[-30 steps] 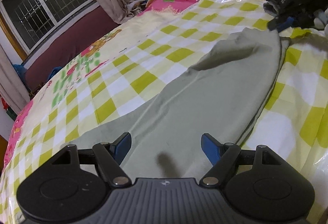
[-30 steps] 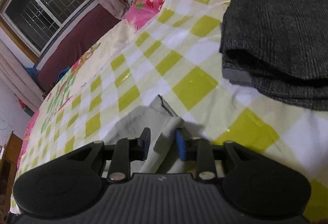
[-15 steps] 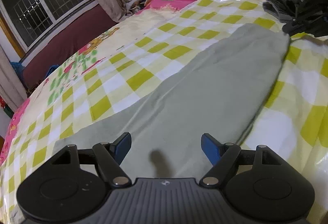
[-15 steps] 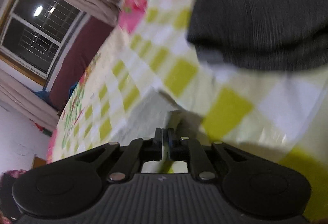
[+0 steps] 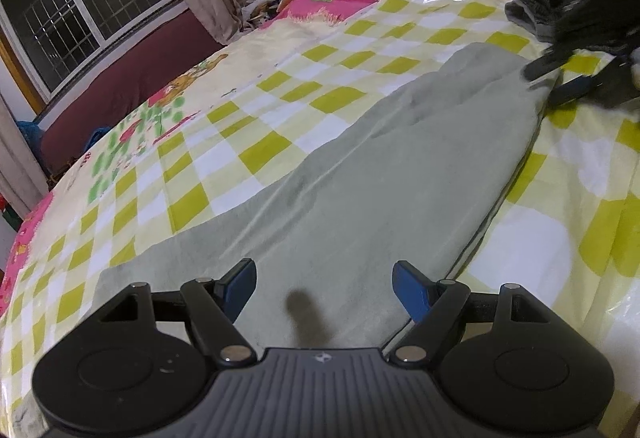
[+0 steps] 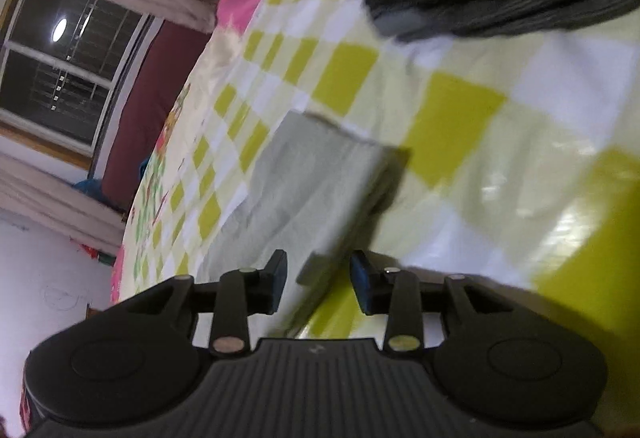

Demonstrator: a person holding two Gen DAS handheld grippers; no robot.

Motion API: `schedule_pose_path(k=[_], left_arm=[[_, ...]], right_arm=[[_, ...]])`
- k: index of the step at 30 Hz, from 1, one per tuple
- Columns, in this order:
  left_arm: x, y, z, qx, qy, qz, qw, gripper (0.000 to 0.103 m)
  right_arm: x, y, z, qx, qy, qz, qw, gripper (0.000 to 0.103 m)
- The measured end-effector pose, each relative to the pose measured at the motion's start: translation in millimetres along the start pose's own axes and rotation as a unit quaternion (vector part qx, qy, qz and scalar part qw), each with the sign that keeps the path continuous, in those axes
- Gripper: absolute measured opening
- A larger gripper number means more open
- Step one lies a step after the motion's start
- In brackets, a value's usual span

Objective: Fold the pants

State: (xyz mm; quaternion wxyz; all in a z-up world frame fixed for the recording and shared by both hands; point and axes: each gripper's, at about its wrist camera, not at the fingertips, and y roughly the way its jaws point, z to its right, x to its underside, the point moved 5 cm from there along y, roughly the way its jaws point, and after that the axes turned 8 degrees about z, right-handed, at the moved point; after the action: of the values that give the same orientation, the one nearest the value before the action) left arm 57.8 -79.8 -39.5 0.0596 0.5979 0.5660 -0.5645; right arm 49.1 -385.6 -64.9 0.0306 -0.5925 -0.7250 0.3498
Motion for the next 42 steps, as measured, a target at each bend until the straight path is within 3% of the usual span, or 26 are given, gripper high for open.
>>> schedule_pose_path(k=[5, 6, 7, 8, 15, 18, 21, 26, 28, 31, 32, 35, 39, 42], left_arm=[[-3.8, 2.3, 6.7, 0.007, 0.002, 0.004, 1.0000, 0.089], [-4.5, 2.7, 8.2, 0.008, 0.003, 0.003, 1.0000, 0.089], [-5.0, 3.1, 9.3, 0.009, 0.004, 0.003, 0.9999, 0.089], [-5.2, 3.3, 10.5, 0.011, 0.004, 0.003, 0.9999, 0.089], [-6.8, 1.1, 28.1, 0.059, 0.005, -0.004, 0.9982, 0.089], [-7.4, 1.6, 36.6, 0.080, -0.002, -0.007, 0.9968, 0.089], [-4.1, 4.2, 36.0, 0.072, -0.009, -0.013, 0.9972, 0.089], [1.0, -1.8, 22.7, 0.049, -0.008, -0.010, 0.9987, 0.089], [2.1, -2.0, 15.4, 0.038, -0.016, -0.008, 0.9991, 0.089], [10.7, 4.8, 6.4, 0.035, -0.041, -0.020, 0.9984, 0.090], [15.6, 7.8, 4.9, 0.039, -0.048, -0.027, 0.9977, 0.091], [20.3, 4.5, -2.4, 0.048, -0.074, -0.028, 0.9958, 0.091], [22.1, -9.6, -23.0, 0.013, -0.081, -0.008, 0.9966, 0.091], [41.2, -5.2, -38.9, 0.014, -0.110, -0.049, 0.9926, 0.092]], right_arm=[[4.0, 19.2, -3.6, -0.013, 0.007, 0.007, 1.000, 0.038], [3.2, 19.1, -2.1, -0.015, 0.014, 0.007, 1.000, 0.033], [4.1, 16.5, 0.0, -0.017, 0.022, 0.003, 1.000, 0.012], [4.7, 15.3, 4.1, -0.019, 0.037, -0.003, 0.999, 0.005], [-9.7, -24.8, 19.6, -0.072, 0.095, 0.040, 0.992, 0.003], [-16.1, -28.6, 28.3, -0.039, 0.074, 0.055, 0.995, 0.004], [-10.0, -17.0, 32.9, -0.041, 0.076, 0.017, 0.996, 0.009], [-0.3, -6.9, 27.1, -0.055, 0.084, 0.009, 0.995, 0.022], [2.2, 1.8, 26.9, -0.054, 0.086, 0.004, 0.995, 0.021], [1.2, 5.6, 26.4, -0.043, 0.097, -0.001, 0.994, 0.011], [-0.9, 2.5, 23.5, -0.040, 0.093, 0.004, 0.995, 0.005], [-9.0, -8.9, 1.1, -0.048, 0.065, 0.027, 0.996, 0.005], [-16.7, -20.6, -43.8, -0.062, 0.008, 0.050, 0.997, 0.005], [-11.5, -21.9, -88.6, -0.079, -0.051, 0.051, 0.994, 0.005]])
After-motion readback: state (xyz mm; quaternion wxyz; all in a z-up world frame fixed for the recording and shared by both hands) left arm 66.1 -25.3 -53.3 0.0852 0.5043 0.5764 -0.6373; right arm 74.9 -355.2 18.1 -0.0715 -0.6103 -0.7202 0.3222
